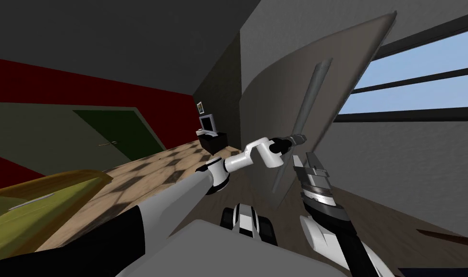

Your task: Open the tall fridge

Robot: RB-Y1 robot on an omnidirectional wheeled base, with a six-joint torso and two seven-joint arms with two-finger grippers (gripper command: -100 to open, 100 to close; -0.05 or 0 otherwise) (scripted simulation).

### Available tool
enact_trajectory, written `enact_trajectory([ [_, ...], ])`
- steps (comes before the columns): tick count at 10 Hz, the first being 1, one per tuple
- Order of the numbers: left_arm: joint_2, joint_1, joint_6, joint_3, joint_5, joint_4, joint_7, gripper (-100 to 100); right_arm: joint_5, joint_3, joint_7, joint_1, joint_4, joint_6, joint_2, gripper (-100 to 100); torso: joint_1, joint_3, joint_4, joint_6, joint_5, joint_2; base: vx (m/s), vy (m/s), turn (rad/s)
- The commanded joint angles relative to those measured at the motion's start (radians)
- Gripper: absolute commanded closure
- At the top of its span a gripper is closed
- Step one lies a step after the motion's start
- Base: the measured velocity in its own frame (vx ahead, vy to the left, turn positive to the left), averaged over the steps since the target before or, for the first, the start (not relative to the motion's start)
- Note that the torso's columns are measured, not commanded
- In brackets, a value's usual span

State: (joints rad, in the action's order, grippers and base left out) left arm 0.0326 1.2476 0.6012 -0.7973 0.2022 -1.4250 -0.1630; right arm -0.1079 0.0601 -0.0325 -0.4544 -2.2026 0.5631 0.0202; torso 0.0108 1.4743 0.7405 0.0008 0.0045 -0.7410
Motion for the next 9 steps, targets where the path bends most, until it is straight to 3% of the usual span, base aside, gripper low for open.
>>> enact_trajectory([
  [1, 0.001, 0.003, -0.012, -0.023, 0.027, -0.045, 0.002, 100, 0.000, 0.000, 0.000, 0.000, 0.000, 0.000, 0.000, 0, -0.003, 0.002, 0.000, -0.003, 0.001, 0.002, 0.054, 0.257, -0.025],
  [6, -0.012, 0.019, -0.028, -0.077, 0.086, -0.130, 0.008, 100, 0.003, 0.005, -0.001, -0.006, 0.000, 0.006, -0.002, 0, -0.001, 0.006, 0.001, -0.007, 0.004, 0.005, 0.050, 0.293, -0.045],
  [9, -0.016, 0.024, -0.032, -0.090, 0.100, -0.151, 0.009, 100, 0.002, 0.002, -0.002, -0.031, -0.008, 0.049, 0.000, 0, 0.005, 0.012, 0.001, -0.011, 0.009, 0.011, 0.038, 0.188, -0.025],
])
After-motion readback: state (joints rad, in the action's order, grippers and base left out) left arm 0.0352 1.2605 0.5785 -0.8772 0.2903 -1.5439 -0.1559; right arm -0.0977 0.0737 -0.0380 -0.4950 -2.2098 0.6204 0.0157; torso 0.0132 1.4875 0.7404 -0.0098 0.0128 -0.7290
